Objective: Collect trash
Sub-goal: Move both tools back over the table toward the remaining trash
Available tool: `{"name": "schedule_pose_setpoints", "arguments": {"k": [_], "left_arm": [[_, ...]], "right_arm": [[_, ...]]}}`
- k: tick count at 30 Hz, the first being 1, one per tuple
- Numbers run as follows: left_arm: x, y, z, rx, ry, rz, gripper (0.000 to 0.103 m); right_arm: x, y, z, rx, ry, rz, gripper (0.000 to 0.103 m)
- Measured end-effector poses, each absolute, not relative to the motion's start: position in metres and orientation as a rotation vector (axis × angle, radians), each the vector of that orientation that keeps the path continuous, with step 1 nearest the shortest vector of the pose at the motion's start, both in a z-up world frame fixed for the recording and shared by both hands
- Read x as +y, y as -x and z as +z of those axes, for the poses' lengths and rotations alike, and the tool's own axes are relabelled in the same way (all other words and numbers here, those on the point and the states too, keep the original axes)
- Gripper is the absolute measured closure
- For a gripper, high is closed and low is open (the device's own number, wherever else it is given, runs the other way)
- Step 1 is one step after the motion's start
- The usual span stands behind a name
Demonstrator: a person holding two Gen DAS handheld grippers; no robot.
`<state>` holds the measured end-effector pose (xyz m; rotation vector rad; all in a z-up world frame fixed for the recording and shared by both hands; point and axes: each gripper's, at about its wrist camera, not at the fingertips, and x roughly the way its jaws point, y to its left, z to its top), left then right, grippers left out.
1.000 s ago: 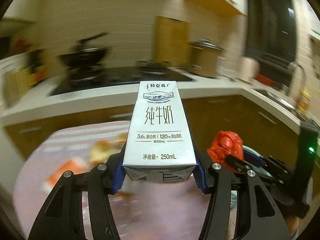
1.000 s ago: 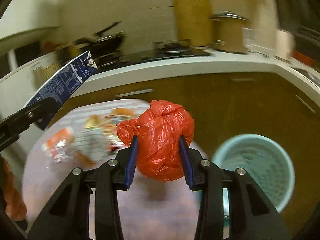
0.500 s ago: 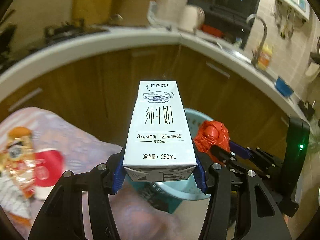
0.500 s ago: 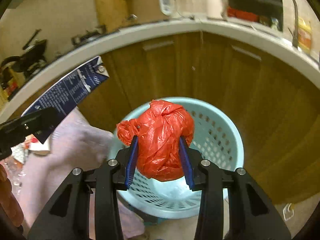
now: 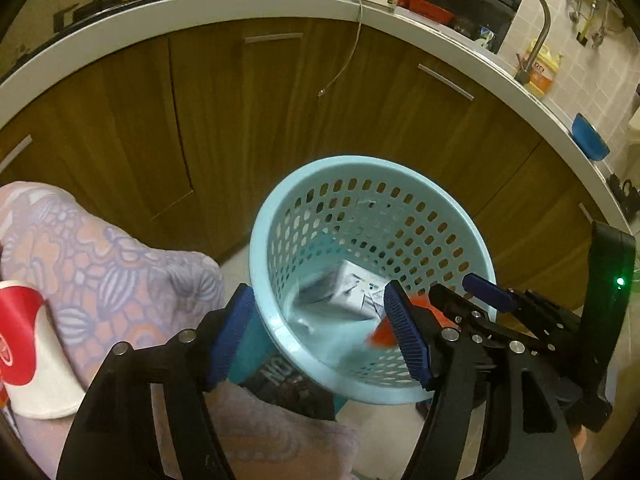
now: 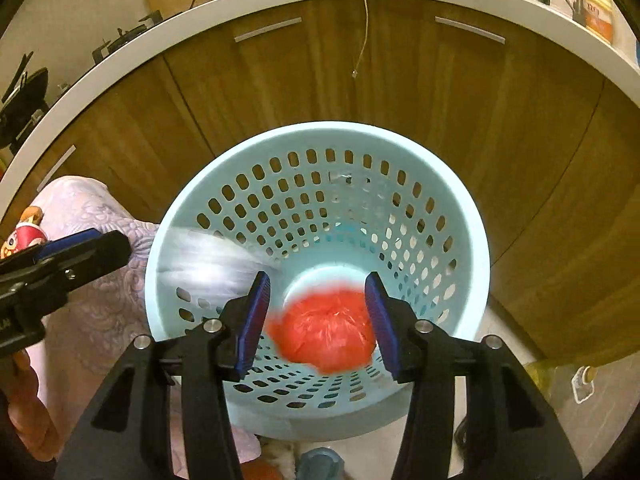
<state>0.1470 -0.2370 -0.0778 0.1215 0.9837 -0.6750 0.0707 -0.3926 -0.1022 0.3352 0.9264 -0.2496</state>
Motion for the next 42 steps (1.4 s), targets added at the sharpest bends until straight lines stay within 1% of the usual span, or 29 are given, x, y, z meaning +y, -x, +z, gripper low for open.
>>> {"name": "schedule_pose_setpoints", "arguments": {"k": [6, 10, 14, 19, 20, 21, 23, 26, 27, 29, 31, 36, 42], "left_arm": [[-0.213, -0.142, -0.060, 0.949, -0.072, -0.655, 0.037], [-0.188, -0.131, -0.036, 0.892, -0.038, -0.634, 0.037], [-0.143, -0.107, -0.007, 0.801, -0.004, -0.557, 0.037], [-0.082, -0.078, 0.016, 0.718, 0.033, -0.397, 0.037], [-0.069, -0.072, 0.019, 0.705, 0.041, -0.366, 0.037], [-0.054, -0.065, 0.022, 0.691, 0.051, -0.326, 0.037], [-0.018, -0.050, 0.027, 0.661, 0.065, -0.224, 0.037], [0.023, -0.032, 0.028, 0.646, 0.073, -0.110, 0.036], [0.039, -0.025, 0.027, 0.645, 0.074, -0.059, 0.034], [0.065, -0.013, 0.022, 0.653, 0.079, 0.019, 0.031], [0.083, -0.007, 0.014, 0.676, 0.089, 0.076, 0.029], [0.114, -0.007, -0.016, 0.755, 0.167, 0.109, 0.029], [0.110, -0.018, -0.031, 0.788, 0.204, 0.072, 0.029]], "right_arm": [[-0.384, -0.061, -0.088, 0.888, -0.321, -0.220, 0.057], [-0.365, -0.054, -0.063, 0.826, -0.305, -0.160, 0.057], [-0.322, -0.050, -0.031, 0.736, -0.250, -0.057, 0.057], [-0.258, -0.050, -0.009, 0.677, -0.176, 0.081, 0.057], [-0.241, -0.051, -0.006, 0.666, -0.162, 0.117, 0.059], [-0.231, -0.051, -0.005, 0.662, -0.154, 0.143, 0.068], [-0.208, -0.053, -0.004, 0.662, -0.135, 0.191, 0.071], [-0.170, -0.054, -0.006, 0.669, -0.099, 0.260, 0.078], [-0.163, -0.054, -0.008, 0.669, -0.087, 0.268, 0.079], [-0.146, -0.058, -0.012, 0.677, -0.063, 0.281, 0.081], [-0.134, -0.067, -0.016, 0.689, -0.056, 0.308, 0.081], [-0.124, -0.092, -0.025, 0.718, -0.048, 0.299, 0.081], [-0.127, -0.116, -0.035, 0.739, -0.053, 0.295, 0.081]]}}
